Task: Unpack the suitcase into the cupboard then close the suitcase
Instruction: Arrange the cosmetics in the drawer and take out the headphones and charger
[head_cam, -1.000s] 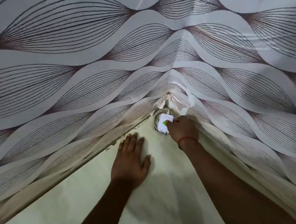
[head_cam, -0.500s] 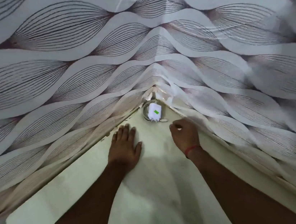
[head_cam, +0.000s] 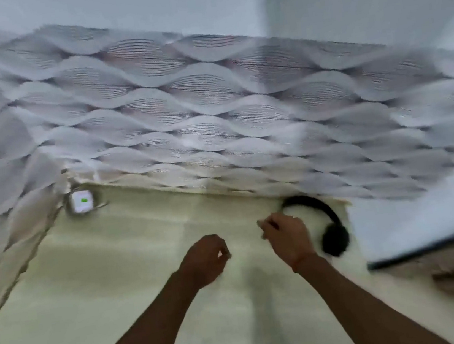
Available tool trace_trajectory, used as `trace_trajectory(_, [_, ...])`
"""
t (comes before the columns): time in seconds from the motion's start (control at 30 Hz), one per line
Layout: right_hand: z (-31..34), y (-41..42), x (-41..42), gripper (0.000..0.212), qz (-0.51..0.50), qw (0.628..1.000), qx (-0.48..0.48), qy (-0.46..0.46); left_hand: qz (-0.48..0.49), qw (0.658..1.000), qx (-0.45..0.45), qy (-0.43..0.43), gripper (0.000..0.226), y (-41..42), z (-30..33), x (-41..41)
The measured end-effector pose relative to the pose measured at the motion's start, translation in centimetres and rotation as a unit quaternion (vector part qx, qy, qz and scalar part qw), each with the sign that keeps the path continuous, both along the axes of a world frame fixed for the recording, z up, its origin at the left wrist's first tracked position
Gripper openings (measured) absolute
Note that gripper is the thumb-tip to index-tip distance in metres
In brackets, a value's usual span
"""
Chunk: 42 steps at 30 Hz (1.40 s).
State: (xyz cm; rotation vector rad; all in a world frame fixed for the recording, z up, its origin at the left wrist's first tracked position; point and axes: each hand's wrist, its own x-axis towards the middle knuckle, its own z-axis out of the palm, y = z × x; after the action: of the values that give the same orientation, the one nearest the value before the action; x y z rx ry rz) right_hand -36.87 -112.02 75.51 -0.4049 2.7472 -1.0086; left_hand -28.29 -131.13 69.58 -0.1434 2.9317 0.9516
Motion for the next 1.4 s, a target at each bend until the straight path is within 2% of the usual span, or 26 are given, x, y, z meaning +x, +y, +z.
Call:
trace_trajectory(0.07, [0.7, 7.4, 1.2, 0.039, -0.082, 0.997, 0.01, 0.001, -0.11, 0.994, 0.019, -0.007, 0.013, 5.1, 1.4, -1.8])
trace_trajectory(0.23, [1.7, 25.0, 6.8, 0.015, -0.235, 0.971, 0.035, 0.025, -0.328, 0.944, 0.026, -0.018, 0.012, 19.2, 5.1, -4.0])
trace_trajectory(0.33, [2.1, 34.4, 11.8, 0.028, -0.327, 0.944, 0.027, 0.039, -0.405, 0.911, 0.068, 0.024, 0.008, 28.2, 6.5, -3.5])
trace_trajectory(0.43, [2.7, 43.0, 18.4, 0.037, -0.408, 0.911, 0.024, 0.051, -0.448, 0.88, 0.108, 0.116, 0.002, 37.9, 8.1, -1.1])
trace_trajectory(0.47, [2.7, 45.3, 20.4, 0.038, -0.427, 0.903, 0.025, 0.05, -0.451, 0.875, 0.113, 0.137, 0.007, 40.9, 8.6, -0.1])
trace_trajectory(0.57, [2.7, 53.3, 28.7, 0.037, -0.497, 0.865, 0.026, 0.058, -0.467, 0.863, 0.113, 0.155, 0.015, 51.8, 8.7, 4.7])
trace_trajectory(0.7, [2.6, 62.1, 39.6, 0.045, -0.548, 0.835, 0.039, 0.02, -0.489, 0.863, 0.035, 0.123, 0.062, 63.9, 7.6, 12.9])
trace_trajectory(0.8, [2.9, 67.9, 47.1, 0.053, -0.571, 0.818, 0.069, -0.011, -0.522, 0.846, -0.004, 0.105, 0.076, 71.5, 7.5, 19.6])
trace_trajectory(0.97, [2.4, 75.7, 56.6, 0.065, -0.624, 0.775, 0.097, -0.029, -0.614, 0.785, -0.039, 0.08, 0.081, 82.8, 6.1, 27.6])
trace_trajectory(1.07, [1.6, 80.1, 60.8, 0.066, -0.662, 0.743, 0.083, -0.046, -0.657, 0.751, -0.033, 0.05, 0.086, 89.0, 5.8, 31.7])
trace_trajectory(1.2, [-0.4, 85.7, 64.4, 0.072, -0.708, 0.703, 0.056, -0.043, -0.705, 0.706, -0.061, 0.022, 0.083, 96.8, 4.4, 34.8])
trace_trajectory(1.27, [-1.7, 89.0, 66.0, 0.068, -0.725, 0.684, 0.05, -0.054, -0.723, 0.687, -0.075, 0.015, 0.086, 101.4, 3.1, 36.0])
trace_trajectory(1.33, [-2.7, 92.4, 67.2, 0.06, -0.733, 0.675, 0.062, -0.066, -0.731, 0.677, -0.08, 0.017, 0.091, 106.0, 1.9, 37.1])
trace_trajectory(1.4, [-4.0, 96.3, 68.2, 0.067, -0.736, 0.668, 0.07, -0.085, -0.751, 0.652, -0.105, 0.016, 0.085, 110.7, 0.4, 38.2])
